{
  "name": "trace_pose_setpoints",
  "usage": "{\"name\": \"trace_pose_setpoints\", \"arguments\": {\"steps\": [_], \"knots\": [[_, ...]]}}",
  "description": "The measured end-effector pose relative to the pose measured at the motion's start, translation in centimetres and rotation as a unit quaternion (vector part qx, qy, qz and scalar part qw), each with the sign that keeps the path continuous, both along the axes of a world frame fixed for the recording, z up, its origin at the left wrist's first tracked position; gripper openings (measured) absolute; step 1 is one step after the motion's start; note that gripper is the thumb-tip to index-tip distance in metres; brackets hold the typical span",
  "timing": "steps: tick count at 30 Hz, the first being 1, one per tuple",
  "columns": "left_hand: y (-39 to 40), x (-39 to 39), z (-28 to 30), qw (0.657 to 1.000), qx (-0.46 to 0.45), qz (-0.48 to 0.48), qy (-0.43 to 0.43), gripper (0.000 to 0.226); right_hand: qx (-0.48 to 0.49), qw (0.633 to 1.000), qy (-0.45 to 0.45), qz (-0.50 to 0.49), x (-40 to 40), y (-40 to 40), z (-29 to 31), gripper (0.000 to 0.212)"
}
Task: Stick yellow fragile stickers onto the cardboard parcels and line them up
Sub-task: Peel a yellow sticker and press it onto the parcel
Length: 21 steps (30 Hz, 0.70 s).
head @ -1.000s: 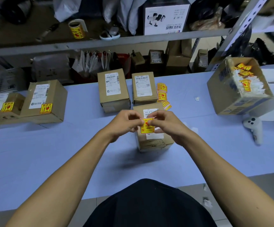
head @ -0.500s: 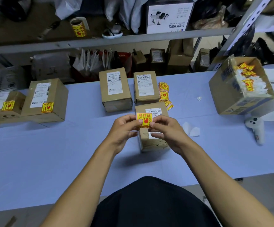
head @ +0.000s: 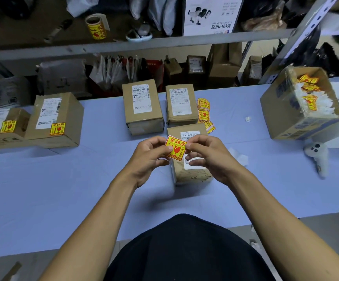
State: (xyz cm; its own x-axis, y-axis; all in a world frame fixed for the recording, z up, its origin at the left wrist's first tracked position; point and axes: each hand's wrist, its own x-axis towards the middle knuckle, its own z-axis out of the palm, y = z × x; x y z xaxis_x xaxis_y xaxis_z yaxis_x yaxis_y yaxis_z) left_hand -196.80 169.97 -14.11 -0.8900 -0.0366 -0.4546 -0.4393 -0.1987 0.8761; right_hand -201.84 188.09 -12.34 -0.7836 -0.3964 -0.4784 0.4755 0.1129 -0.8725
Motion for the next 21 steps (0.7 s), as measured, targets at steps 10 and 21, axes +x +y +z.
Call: {"name": "trace_pose_setpoints", "arguments": {"steps": [10,21], "knots": [[0.7,-0.1,0.7,1.0,0.015,-0.012,0.001,0.009,-0.06,0.997,-0.046,0.029,0.3,0.2,1.2,0.018],[0.8,0.1,1.5,1.0,0.007,-0.028,0.008,0.009,-0.111,0.99,-0.065,0.059,0.6,0.4,1.0,0.017]]}}
